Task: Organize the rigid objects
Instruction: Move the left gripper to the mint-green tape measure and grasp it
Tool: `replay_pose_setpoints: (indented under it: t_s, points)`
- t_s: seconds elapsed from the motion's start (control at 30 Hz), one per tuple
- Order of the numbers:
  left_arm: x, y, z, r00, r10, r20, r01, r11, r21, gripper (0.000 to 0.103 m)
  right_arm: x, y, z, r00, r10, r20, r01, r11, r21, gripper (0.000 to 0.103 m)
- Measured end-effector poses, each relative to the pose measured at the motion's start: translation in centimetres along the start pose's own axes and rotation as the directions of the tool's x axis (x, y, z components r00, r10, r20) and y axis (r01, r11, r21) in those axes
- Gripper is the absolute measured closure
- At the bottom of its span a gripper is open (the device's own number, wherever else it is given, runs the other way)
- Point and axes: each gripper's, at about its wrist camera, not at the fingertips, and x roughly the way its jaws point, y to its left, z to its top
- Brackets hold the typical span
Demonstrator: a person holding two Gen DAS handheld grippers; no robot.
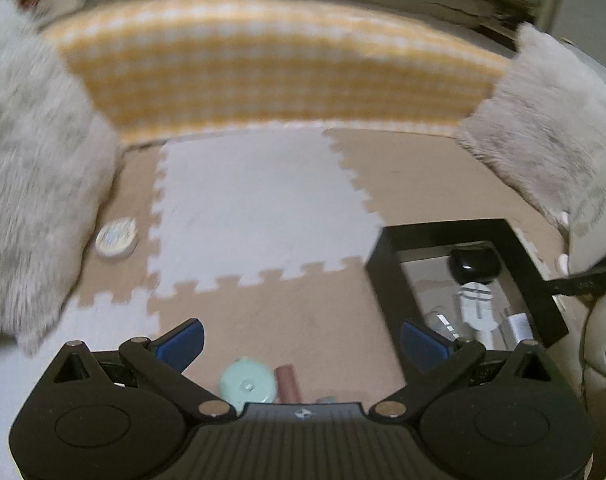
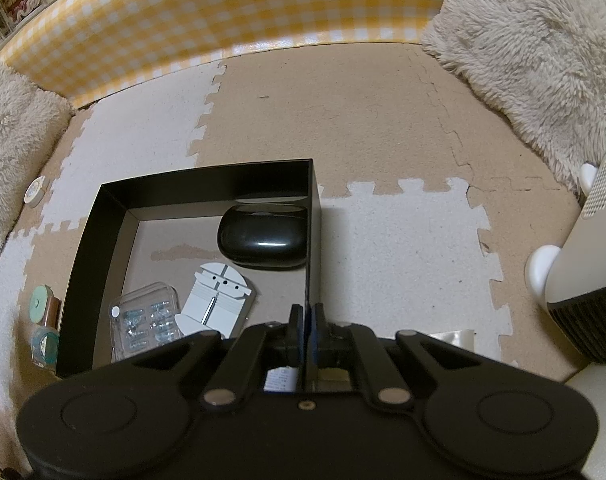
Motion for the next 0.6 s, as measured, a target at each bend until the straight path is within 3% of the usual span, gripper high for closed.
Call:
replay_pose_setpoints:
  t_s: [0.13, 0.27, 0.37, 0.47, 0.6]
  points:
    - [1.5, 2.3, -0.3, 0.994, 0.072, -0.08, -0.074, 0.997, -0.023, 0.004, 0.0, 0.0, 0.0, 1.0, 0.0, 0.0, 0.0, 1.0, 0.0, 0.099]
    - [2.9, 4.7, -0.9, 0.986, 0.083, -0.147, -0.09, 0.995, -0.046, 0.03, 0.0, 0.0, 0.0, 1.0, 0.0, 0.0, 0.0, 1.0, 0.0, 0.099]
    - [3.8, 6.0, -1.5, 0.975, 0.082, -0.207, -0.092, 0.995, -0.038, 0.043, 0.0, 0.0, 0.0, 1.0, 0.001, 0.0, -0.001, 1.0, 0.0, 0.099]
    - [4.7, 6.5, -2.3, 0.961, 0.085, -0.262, -0.091, 0.996, -0.01, 0.05, 0.0, 0.0, 0.0, 1.0, 0.003, 0.0, -0.003, 1.0, 0.002, 0.099]
    - [5.8, 6.1, -3.4, 0.948, 0.066, -0.312, -0.065, 0.998, 0.015, 0.05, 0.0, 0.0, 0.0, 1.0, 0.003, -0.001, -0.003, 1.0, 0.002, 0.099]
